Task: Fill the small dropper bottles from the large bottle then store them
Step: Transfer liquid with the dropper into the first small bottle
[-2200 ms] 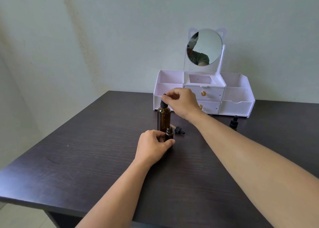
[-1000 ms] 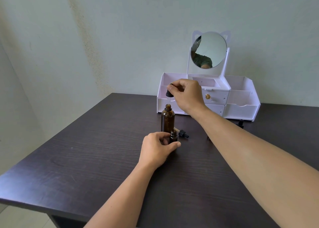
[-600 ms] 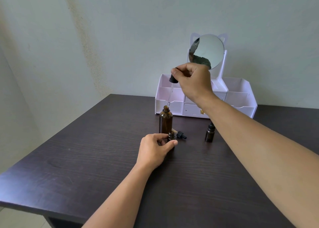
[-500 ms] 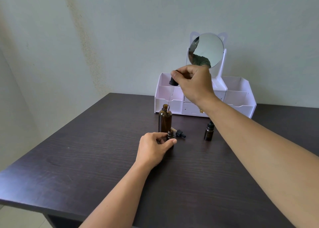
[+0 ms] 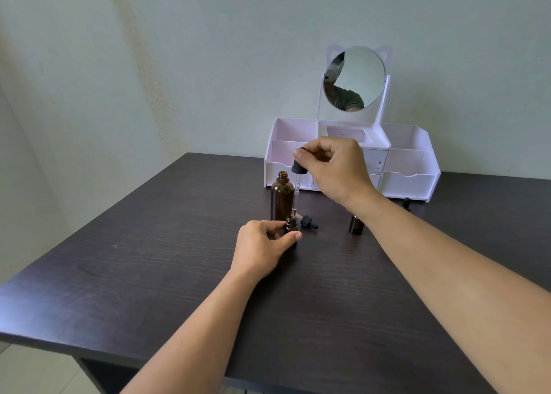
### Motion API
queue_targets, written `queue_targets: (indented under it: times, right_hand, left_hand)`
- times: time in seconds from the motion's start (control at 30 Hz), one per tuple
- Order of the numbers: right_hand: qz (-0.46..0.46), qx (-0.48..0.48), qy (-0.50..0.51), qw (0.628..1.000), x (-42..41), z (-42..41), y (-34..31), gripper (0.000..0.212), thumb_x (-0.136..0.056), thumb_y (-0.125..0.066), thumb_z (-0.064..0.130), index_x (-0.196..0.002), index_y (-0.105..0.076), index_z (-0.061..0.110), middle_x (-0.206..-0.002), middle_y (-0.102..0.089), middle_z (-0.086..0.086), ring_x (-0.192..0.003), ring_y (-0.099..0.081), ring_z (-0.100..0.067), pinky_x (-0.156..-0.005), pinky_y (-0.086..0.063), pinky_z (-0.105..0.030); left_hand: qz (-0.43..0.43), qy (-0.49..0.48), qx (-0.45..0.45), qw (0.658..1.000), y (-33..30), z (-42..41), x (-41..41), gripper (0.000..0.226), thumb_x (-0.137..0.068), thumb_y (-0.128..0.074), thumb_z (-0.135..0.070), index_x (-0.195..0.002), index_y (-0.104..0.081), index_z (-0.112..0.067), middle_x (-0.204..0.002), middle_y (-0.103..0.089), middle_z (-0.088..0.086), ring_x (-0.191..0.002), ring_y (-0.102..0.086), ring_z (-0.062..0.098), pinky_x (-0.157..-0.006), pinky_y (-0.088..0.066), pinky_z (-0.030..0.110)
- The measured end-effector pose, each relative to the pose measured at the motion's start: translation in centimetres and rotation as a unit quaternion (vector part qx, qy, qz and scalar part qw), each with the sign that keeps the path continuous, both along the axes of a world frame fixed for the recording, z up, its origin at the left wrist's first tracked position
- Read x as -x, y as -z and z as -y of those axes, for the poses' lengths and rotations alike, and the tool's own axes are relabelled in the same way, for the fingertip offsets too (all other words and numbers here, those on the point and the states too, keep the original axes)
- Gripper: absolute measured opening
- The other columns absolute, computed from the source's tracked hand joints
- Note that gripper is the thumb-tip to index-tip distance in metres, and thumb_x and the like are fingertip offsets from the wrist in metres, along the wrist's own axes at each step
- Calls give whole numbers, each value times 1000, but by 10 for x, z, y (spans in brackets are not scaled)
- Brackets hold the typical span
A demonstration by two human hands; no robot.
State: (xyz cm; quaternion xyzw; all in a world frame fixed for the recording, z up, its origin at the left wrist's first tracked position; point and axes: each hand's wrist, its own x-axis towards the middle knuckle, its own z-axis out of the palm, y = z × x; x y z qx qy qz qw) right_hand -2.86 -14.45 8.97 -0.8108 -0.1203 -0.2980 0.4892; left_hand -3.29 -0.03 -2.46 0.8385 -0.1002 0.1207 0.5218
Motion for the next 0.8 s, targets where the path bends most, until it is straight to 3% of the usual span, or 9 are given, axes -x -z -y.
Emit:
queue_targets:
  times: [0.2, 0.37, 0.6, 0.8]
  right_hand:
    - [8, 12, 14, 1000, -2, 0, 5, 10, -83, -72, 18, -79, -76, 9, -75, -74, -3, -70, -68, -14, -67, -54, -26]
    - [5, 10, 3, 1000, -1, -1, 5, 10, -83, -72, 18, -79, -75, 10, -76, -74, -3, -74, -71, -18, -74, -58, -35]
    - [3, 12, 4, 1000, 3, -2, 0, 9, -84, -72, 17, -80, -75, 10, -75, -74, -1, -72, -70, -13, -73, -58, -30]
    - [24, -48, 3, 999, -4, -2, -22, 10, -86, -68, 12, -81, -74, 6, -74, -74, -2, -66, -71, -8, -70, -55, -21]
  left_hand:
    - [-11, 1, -1, 1000, -1, 0, 0, 49, -78, -77, -39, -119, -68, -14, -67, -61, -8, -59, -54, 0, -64, -44, 13]
    - [-13, 4, -1, 1000, -2, 0, 1, 48, -78, -77, -39, -119, -68, -14, -69, -62, -7, -62, -55, 2, -68, -48, 17]
    - [-16, -1, -6, 1000, -2, 0, 1, 49, -78, -77, -40, -119, -68, -15, -69, -62, -10, -62, -55, 1, -64, -44, 12]
    - [-18, -9, -23, 1000, -2, 1, 2, 41, -77, -76, -45, -108, -74, -17, -64, -59, -13, -56, -51, 0, -57, -37, 11]
